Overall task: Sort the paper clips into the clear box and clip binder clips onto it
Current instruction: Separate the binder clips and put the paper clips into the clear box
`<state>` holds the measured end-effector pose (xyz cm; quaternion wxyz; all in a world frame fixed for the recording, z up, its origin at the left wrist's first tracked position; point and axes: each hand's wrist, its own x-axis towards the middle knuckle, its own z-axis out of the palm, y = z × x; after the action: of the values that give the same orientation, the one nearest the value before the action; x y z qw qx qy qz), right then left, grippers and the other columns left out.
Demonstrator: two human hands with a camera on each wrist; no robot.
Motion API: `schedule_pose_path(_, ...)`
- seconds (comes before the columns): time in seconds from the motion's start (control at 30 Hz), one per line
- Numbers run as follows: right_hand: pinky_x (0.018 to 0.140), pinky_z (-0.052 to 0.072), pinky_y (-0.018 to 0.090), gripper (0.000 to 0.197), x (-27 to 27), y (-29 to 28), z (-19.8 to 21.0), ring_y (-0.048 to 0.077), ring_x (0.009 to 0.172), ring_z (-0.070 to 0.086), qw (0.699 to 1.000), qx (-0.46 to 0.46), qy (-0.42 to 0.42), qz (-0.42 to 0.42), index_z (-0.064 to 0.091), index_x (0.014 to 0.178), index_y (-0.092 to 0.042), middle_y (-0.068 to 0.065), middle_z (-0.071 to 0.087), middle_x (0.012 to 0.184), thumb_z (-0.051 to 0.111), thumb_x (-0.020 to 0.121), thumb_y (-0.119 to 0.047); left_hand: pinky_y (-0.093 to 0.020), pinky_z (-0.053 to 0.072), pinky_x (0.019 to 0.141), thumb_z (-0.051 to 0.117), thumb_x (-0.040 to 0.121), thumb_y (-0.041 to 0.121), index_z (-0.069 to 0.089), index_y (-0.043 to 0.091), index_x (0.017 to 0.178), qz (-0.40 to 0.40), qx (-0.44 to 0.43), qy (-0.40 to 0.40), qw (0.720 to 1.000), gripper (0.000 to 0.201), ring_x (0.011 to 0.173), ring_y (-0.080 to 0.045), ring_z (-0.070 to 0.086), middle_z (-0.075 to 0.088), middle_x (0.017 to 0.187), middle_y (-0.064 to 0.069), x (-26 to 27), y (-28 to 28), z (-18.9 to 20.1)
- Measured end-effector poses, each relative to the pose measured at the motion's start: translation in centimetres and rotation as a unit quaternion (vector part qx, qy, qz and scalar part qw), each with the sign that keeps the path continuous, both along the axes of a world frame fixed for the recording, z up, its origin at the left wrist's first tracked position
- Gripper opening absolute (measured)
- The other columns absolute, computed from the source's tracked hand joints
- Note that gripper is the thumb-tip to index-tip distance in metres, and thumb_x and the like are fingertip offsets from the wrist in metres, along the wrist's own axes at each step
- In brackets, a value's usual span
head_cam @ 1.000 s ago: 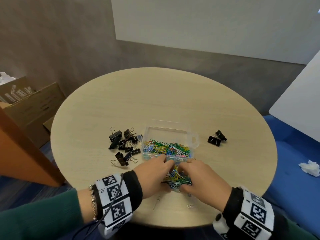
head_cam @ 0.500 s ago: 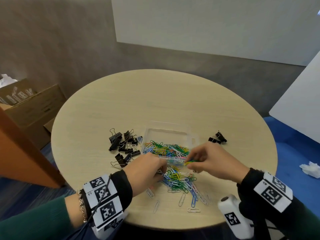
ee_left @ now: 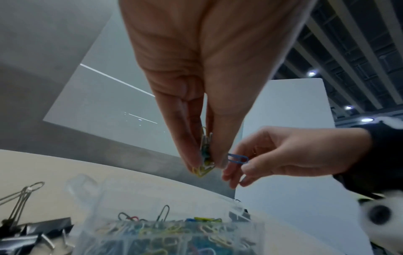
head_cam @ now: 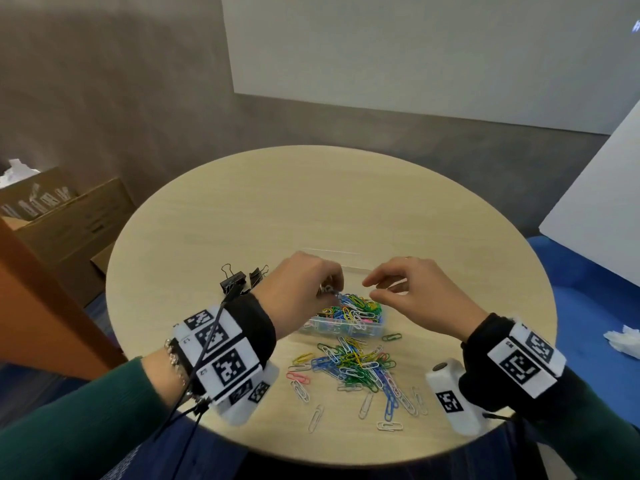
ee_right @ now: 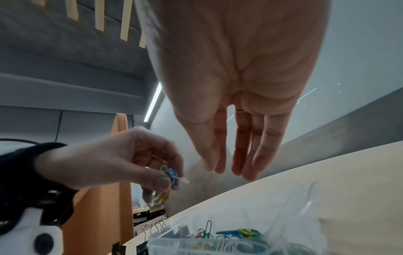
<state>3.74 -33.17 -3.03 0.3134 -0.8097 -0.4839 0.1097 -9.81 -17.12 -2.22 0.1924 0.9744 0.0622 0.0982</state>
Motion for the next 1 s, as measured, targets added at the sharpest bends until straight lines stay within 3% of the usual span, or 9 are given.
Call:
schedule_pose_path(0.07,0.082,0.055,0.025,0.012,0.1,-0.1,0.0,0.003,0.084,0.064,1.0,-0.003,-0.005,0.003,0.074,0.095,-0.019,-0.012,0.066,0.089,0.068,0.085,-0.018,-0.026,0.049,0.078,0.068,0.085,0.017,0.068,0.017,0.097,0.005,-0.003,0.002,1.0,0.012,0.083,-0.014,0.063,0.071,0.093,0.002,1.0,0.5,-0.1)
schedule_pose_path(0.2,0.084,0.054,0.028,0.012,0.0,-0.3,-0.4,0.002,0.085,0.063,0.999,-0.03,-0.025,0.019,0.073,0.096,-0.022,-0.011,0.067,0.093,0.065,0.087,-0.022,-0.027,0.049,0.087,0.061,0.09,0.014,0.066,0.016,0.114,-0.017,0.006,0.109,0.994,0.025,0.097,-0.015,0.063,0.069,0.109,-0.001,1.8,0.8,-1.6)
schedule_pose_path(0.33,0.096,0.047,0.029,0.026,-0.4,-0.1,-0.9,0.004,0.103,0.057,0.991,-0.091,-0.056,0.075,0.066,0.116,-0.027,-0.009,0.066,0.115,0.059,0.092,-0.03,-0.031,0.044,0.09,0.05,0.096,0.016,0.06,0.022,0.123,-0.029,0.051,0.123,0.991,0.03,0.11,-0.019,0.055,0.061,0.12,0.0,1.3,0.5,-2.6)
schedule_pose_path(0.43,0.103,0.04,0.035,0.038,-1.3,0.3,-1.7,0.012,0.119,0.053,0.973,-0.171,-0.092,0.127,0.056,0.131,-0.027,-0.007,0.058,0.132,0.05,0.095,-0.038,-0.038,0.047,0.089,0.042,0.098,0.023,0.062,0.021,0.118,-0.044,0.087,0.162,0.982,0.028,0.107,-0.023,0.057,0.061,0.116,-0.002,0.8,0.5,-2.8)
schedule_pose_path(0.6,0.1,0.036,0.04,0.03,-1.4,0.5,-1.9,0.015,0.099,0.058,0.964,-0.187,-0.177,0.06,0.066,0.108,-0.023,-0.007,0.064,0.109,0.039,0.098,-0.032,-0.035,0.043,0.081,0.034,0.1,0.032,0.062,0.018,0.112,-0.01,0.21,0.144,0.967,0.033,0.101,-0.024,0.058,0.062,0.111,-0.001,0.2,0.5,-2.6)
schedule_pose_path(0.7,0.1,0.037,0.04,0.03,-1.6,0.6,-2.0,0.014,0.106,0.056,0.965,-0.182,-0.163,0.094,0.064,0.114,-0.023,-0.008,0.06,0.12,0.041,0.097,-0.033,-0.039,0.045,0.087,0.036,0.1,0.034,0.06,0.019,0.118,-0.046,0.181,0.118,0.975,0.033,0.109,-0.022,0.055,0.058,0.122,0.002,0.4,0.2,-2.6)
schedule_pose_path(0.8,0.103,0.033,0.038,0.034,-2.0,0.3,-2.0,0.013,0.113,0.054,0.954,-0.232,-0.154,0.111,0.062,0.119,-0.024,-0.01,0.056,0.128,0.04,0.097,-0.039,-0.042,0.047,0.089,0.034,0.099,0.043,0.059,0.019,0.118,-0.054,0.182,0.185,0.964,0.039,0.11,-0.023,0.055,0.058,0.123,0.0,0.6,0.3,-3.3)
schedule_pose_path(0.87,0.103,0.034,0.038,0.032,-1.7,-0.1,-1.5,0.011,0.111,0.055,0.961,-0.202,-0.167,0.087,0.062,0.118,-0.025,-0.01,0.057,0.124,0.04,0.098,-0.036,-0.043,0.048,0.09,0.031,0.099,0.048,0.059,0.018,0.117,-0.028,0.205,0.2,0.958,0.045,0.109,-0.024,0.056,0.059,0.122,-0.002,0.2,0.6,-3.6)
schedule_pose_path(1.0,0.088,0.047,0.032,0.024,-1.0,-1.7,-0.2,0.012,0.095,0.057,0.977,-0.127,-0.164,0.045,0.066,0.104,-0.023,-0.009,0.059,0.104,0.044,0.095,-0.023,-0.039,0.044,0.097,0.033,0.099,0.046,0.051,0.02,0.131,-0.024,0.192,0.093,0.977,0.045,0.121,-0.017,0.049,0.05,0.136,0.004,-1.3,0.8,-3.2)
